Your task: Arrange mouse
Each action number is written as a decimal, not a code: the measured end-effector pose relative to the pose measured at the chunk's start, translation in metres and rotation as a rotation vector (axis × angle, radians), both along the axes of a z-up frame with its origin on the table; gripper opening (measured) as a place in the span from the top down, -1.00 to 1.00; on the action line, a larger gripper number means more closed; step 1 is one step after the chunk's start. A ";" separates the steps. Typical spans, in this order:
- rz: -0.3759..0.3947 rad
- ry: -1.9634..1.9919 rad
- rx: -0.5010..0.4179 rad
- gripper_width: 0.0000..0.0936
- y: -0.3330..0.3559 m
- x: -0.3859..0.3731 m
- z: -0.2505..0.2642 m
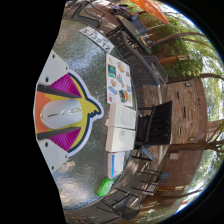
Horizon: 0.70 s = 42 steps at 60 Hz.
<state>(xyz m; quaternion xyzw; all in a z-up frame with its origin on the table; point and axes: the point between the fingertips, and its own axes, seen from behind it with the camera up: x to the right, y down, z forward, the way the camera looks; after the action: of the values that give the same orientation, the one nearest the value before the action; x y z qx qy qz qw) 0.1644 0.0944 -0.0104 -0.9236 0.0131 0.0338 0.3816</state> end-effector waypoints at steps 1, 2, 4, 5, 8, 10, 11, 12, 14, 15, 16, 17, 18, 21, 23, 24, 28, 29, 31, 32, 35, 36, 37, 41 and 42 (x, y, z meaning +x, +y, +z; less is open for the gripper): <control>-0.002 -0.004 0.001 -0.30 -0.001 0.002 0.001; -0.001 -0.007 0.003 -0.46 -0.002 0.002 0.004; 0.004 -0.014 0.015 -0.80 -0.004 0.003 0.011; 0.002 -0.020 0.017 -0.86 -0.005 0.005 0.017; 0.006 -0.036 0.038 -0.80 -0.014 0.005 0.033; 0.009 -0.043 0.054 -0.83 -0.022 0.005 0.046; 0.011 -0.047 0.064 -0.84 -0.026 0.004 0.054; 0.012 -0.051 0.075 -0.83 -0.028 0.007 0.063; 0.016 -0.061 0.093 -0.83 -0.039 0.006 0.079; 0.017 -0.066 0.101 -0.83 -0.046 0.006 0.087; 0.017 -0.073 0.107 -0.83 -0.053 0.005 0.094; 0.014 -0.077 0.114 -0.83 -0.059 0.006 0.102; 0.012 -0.081 0.116 -0.83 -0.066 0.006 0.109; 0.007 -0.087 0.130 -0.83 -0.087 0.003 0.130; 0.002 -0.090 0.139 -0.83 -0.104 0.003 0.144; -0.001 -0.092 0.143 -0.82 -0.112 0.002 0.150; -0.013 -0.103 0.155 -0.83 -0.146 -0.001 0.173; -0.015 -0.107 0.156 -0.83 -0.154 -0.002 0.177; -0.024 -0.117 0.152 -0.83 -0.172 -0.003 0.184; -0.030 -0.121 0.151 -0.84 -0.181 -0.003 0.187; -0.042 -0.121 0.156 -0.84 -0.205 -0.007 0.196; -0.046 -0.119 0.156 -0.84 -0.212 -0.008 0.198; -0.051 -0.119 0.155 -0.85 -0.219 -0.009 0.201; -0.065 -0.126 0.150 -0.83 -0.248 -0.013 0.205; -0.067 -0.128 0.152 -0.86 -0.254 -0.014 0.206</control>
<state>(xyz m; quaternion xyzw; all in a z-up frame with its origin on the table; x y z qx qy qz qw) 0.1502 -0.1594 0.1957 -0.8913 0.0169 -0.0370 0.4516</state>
